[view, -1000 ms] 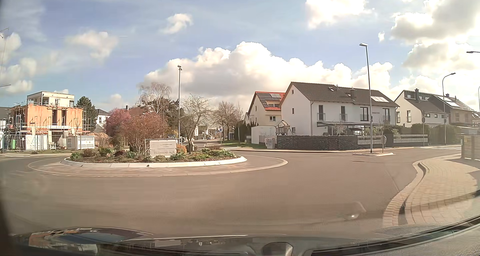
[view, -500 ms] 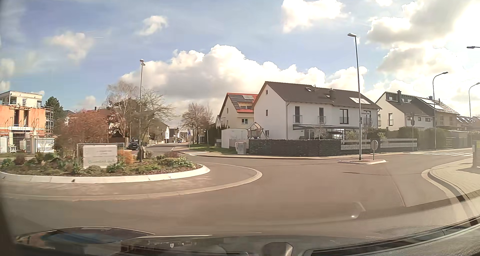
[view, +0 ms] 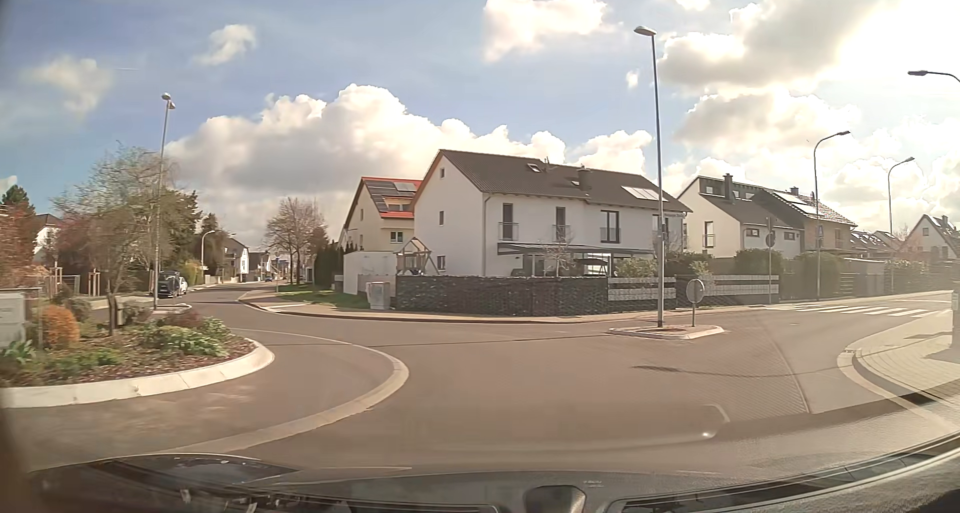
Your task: Follow the waypoints while adhering to traffic rules and regulations
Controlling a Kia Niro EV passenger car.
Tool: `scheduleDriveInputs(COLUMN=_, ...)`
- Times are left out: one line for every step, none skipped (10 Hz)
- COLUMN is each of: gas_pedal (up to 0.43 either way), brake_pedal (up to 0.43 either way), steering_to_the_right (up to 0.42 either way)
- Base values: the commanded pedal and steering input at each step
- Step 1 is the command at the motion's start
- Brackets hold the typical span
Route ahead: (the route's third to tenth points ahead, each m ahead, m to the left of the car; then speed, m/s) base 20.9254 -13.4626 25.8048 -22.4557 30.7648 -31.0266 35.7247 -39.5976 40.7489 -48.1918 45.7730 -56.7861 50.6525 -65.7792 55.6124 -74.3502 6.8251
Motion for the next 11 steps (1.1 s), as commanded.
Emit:
scheduleDriveInputs(gas_pedal=0.13, brake_pedal=0.0, steering_to_the_right=0.217)
scheduleDriveInputs(gas_pedal=0.13, brake_pedal=0.0, steering_to_the_right=0.221)
scheduleDriveInputs(gas_pedal=0.13, brake_pedal=0.0, steering_to_the_right=0.226)
scheduleDriveInputs(gas_pedal=0.138, brake_pedal=0.0, steering_to_the_right=0.229)
scheduleDriveInputs(gas_pedal=0.15, brake_pedal=0.0, steering_to_the_right=0.233)
scheduleDriveInputs(gas_pedal=0.157, brake_pedal=0.0, steering_to_the_right=0.236)
scheduleDriveInputs(gas_pedal=0.169, brake_pedal=0.0, steering_to_the_right=0.24)
scheduleDriveInputs(gas_pedal=0.169, brake_pedal=0.0, steering_to_the_right=0.246)
scheduleDriveInputs(gas_pedal=0.169, brake_pedal=0.0, steering_to_the_right=0.247)
scheduleDriveInputs(gas_pedal=0.177, brake_pedal=0.0, steering_to_the_right=0.247)
scheduleDriveInputs(gas_pedal=0.177, brake_pedal=0.0, steering_to_the_right=0.248)
